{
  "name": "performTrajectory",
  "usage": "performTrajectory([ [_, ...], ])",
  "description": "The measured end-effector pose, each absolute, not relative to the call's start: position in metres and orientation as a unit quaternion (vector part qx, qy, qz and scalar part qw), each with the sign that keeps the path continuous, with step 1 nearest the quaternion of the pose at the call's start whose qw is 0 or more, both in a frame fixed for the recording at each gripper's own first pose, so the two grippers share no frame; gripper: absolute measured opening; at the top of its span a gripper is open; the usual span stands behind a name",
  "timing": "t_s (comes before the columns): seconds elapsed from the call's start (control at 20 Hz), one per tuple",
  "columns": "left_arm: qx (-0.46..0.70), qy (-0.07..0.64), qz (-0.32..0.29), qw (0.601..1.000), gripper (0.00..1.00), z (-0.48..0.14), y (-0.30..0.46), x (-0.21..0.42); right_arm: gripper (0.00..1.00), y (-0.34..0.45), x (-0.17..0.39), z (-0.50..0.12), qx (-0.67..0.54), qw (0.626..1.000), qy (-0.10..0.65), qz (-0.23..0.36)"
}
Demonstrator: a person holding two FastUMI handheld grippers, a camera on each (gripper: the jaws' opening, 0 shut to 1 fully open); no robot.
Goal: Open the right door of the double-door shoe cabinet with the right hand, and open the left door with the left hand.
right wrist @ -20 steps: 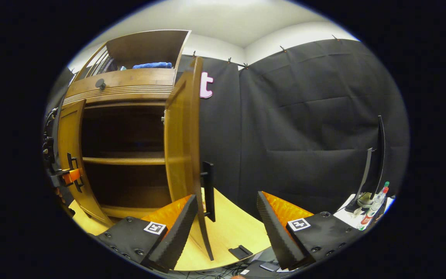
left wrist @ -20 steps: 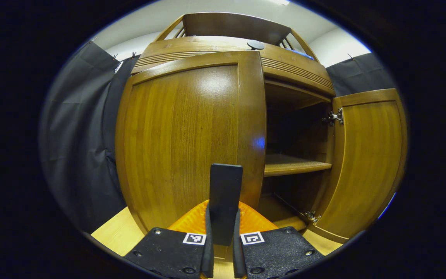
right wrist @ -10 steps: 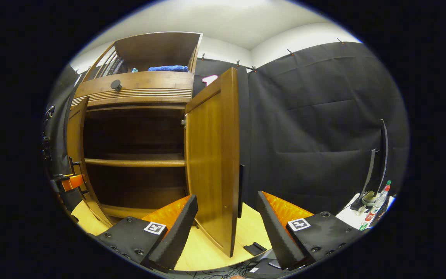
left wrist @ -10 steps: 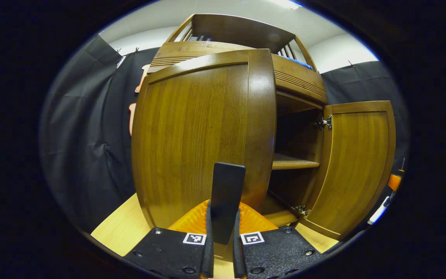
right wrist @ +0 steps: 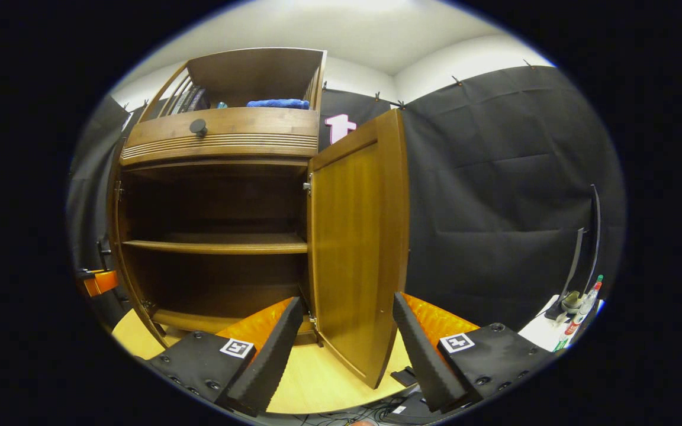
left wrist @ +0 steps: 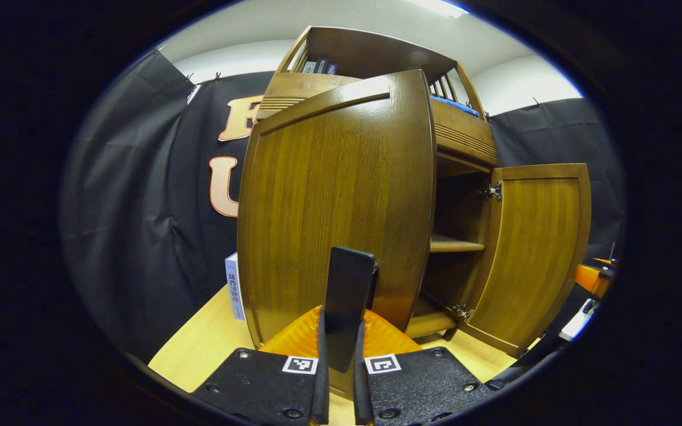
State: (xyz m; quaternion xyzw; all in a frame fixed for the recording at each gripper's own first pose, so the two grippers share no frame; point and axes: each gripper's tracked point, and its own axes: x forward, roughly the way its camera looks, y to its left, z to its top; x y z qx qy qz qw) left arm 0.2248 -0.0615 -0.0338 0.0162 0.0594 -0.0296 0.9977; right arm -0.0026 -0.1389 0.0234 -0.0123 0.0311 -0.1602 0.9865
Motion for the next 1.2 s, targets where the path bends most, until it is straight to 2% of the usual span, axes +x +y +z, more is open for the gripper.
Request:
performTrajectory([
  [0.3,0.017,0.06,-0.013,0.998,0.1,-0.029,-0.057,0.224,0.92,-0.118,0.003,0.02,-0.013,0.99,0.035,-0.137],
  [0.35,0.013,0.06,-0.01,0.998,0.13,-0.028,-0.057,0.223,0.92,-0.116,0.005,0.019,-0.012,0.99,0.037,-0.134],
  [0.4,0.009,0.059,-0.005,0.998,0.1,-0.029,-0.056,0.222,0.92,-0.114,0.006,0.018,-0.01,0.991,0.039,-0.13],
  [0.5,0.015,0.056,0.009,0.998,0.11,-0.027,-0.052,0.222,0.92,-0.108,0.011,0.015,-0.007,0.992,0.042,-0.122],
  [0.6,0.028,0.055,0.032,0.998,0.06,-0.024,-0.046,0.222,0.92,-0.102,0.015,0.014,-0.006,0.992,0.044,-0.115],
  [0.65,0.028,0.055,0.043,0.997,0.05,-0.024,-0.044,0.222,0.98,-0.098,0.016,0.014,-0.005,0.993,0.044,-0.11],
  [0.7,0.026,0.055,0.052,0.997,0.04,-0.024,-0.043,0.221,0.92,-0.097,0.019,0.014,-0.005,0.993,0.045,-0.105],
  [0.8,0.022,0.055,0.066,0.996,0.02,-0.024,-0.041,0.219,0.92,-0.089,0.023,0.012,-0.005,0.994,0.046,-0.095],
  [0.85,0.024,0.056,0.074,0.995,0.0,-0.024,-0.037,0.219,0.98,-0.086,0.025,0.012,-0.004,0.995,0.046,-0.091],
  [0.9,0.027,0.056,0.083,0.995,0.02,-0.026,-0.033,0.218,0.98,-0.082,0.027,0.012,-0.003,0.995,0.046,-0.087],
  [0.95,0.026,0.057,0.09,0.994,0.0,-0.025,-0.029,0.218,0.92,-0.079,0.029,0.012,-0.002,0.995,0.046,-0.083],
  [1.05,0.007,0.059,0.098,0.993,0.0,-0.026,-0.027,0.213,0.92,-0.071,0.034,0.011,0.0,0.996,0.046,-0.073],
  [1.1,0.001,0.06,0.101,0.993,0.01,-0.027,-0.029,0.213,0.98,-0.067,0.035,0.01,0.0,0.996,0.048,-0.069],
  [1.2,0.007,0.066,0.111,0.992,0.01,-0.029,-0.023,0.21,0.99,-0.061,0.04,0.01,-0.001,0.997,0.048,-0.061],
])
